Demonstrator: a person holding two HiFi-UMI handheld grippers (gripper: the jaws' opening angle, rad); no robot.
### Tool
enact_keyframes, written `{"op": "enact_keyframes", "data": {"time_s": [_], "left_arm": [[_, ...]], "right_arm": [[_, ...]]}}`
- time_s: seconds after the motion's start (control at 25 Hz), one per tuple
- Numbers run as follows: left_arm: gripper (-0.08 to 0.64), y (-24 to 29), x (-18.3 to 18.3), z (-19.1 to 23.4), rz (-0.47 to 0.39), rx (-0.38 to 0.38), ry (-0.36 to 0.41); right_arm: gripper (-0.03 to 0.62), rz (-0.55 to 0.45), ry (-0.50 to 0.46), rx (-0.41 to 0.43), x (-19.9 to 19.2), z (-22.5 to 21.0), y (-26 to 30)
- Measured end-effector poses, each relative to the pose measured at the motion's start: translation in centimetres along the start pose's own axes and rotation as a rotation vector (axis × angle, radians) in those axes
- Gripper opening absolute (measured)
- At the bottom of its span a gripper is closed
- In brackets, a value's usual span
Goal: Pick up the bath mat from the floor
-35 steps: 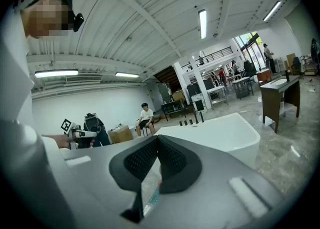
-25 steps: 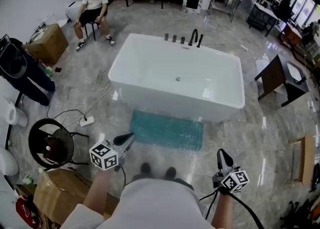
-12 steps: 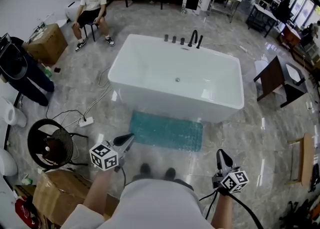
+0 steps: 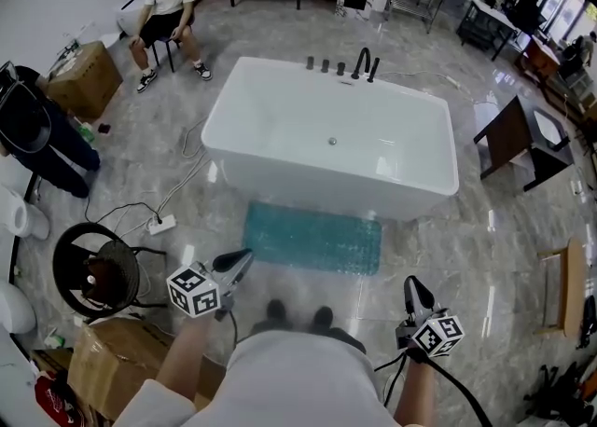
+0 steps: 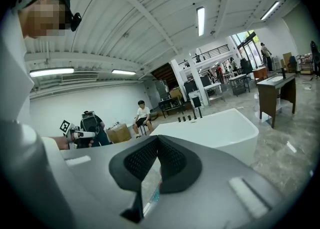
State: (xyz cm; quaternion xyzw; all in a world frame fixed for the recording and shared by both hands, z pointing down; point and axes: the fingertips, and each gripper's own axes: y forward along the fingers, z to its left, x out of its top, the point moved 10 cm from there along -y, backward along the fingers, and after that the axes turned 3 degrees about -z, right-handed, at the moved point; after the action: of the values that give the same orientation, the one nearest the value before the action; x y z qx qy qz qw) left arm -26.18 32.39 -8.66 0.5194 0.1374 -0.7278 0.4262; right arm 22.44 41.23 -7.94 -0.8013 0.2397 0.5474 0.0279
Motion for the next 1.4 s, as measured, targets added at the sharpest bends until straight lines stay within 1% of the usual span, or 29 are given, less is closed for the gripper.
{"op": "enact_keyframes", "data": {"time_s": [0.08, 0.24, 0.52, 0.68, 0.8, 0.96, 1.12, 1.24, 1.32, 1.4], "left_arm": [[0.0, -0.4, -0.1, 0.8, 0.0, -0.005, -0.002], [0.0, -1.4, -0.4, 2.9, 0.035, -0.006, 0.015], [0.002, -2.3, -1.4, 5.8, 0.113, -0.015, 0.027], [0.0, -2.8, -2.1, 7.2, 0.11, -0.042, 0.008], [0.0, -2.6, -2.0, 8.1, 0.095, -0.044, -0.016], [0.0, -1.1, -2.8, 8.4, 0.113, -0.016, -0.018], [0.0, 0.8, -4.2, 9.3, 0.132, 0.019, -0.04], [0.0, 2.8, -5.5, 9.6, 0.152, 0.029, -0.058], [0.0, 4.6, -6.2, 9.9, 0.168, 0.023, -0.057], [0.0, 6.4, -6.6, 10.2, 0.166, 0.007, -0.053]], "right_arm": [[0.006, -0.007, 0.016, -0.002, -0.6, 0.3, 0.6], [0.006, -0.027, 0.059, -0.017, -1.8, 1.6, 1.8], [0.006, -0.004, 0.069, -0.027, -3.8, 3.8, 4.0], [0.006, 0.027, 0.047, -0.038, -5.1, 5.0, 5.0], [0.006, 0.047, 0.037, -0.025, -5.3, 5.0, 5.7], [0.006, 0.069, 0.028, -0.005, -5.7, 3.4, 6.2], [0.006, 0.142, 0.002, -0.022, -6.2, 1.0, 7.8], [0.006, 0.194, 0.006, -0.018, -7.0, -1.6, 9.2], [0.006, 0.212, 0.015, 0.008, -7.5, -3.5, 10.4], [0.005, 0.214, 0.036, 0.048, -7.8, -5.5, 11.6]]}}
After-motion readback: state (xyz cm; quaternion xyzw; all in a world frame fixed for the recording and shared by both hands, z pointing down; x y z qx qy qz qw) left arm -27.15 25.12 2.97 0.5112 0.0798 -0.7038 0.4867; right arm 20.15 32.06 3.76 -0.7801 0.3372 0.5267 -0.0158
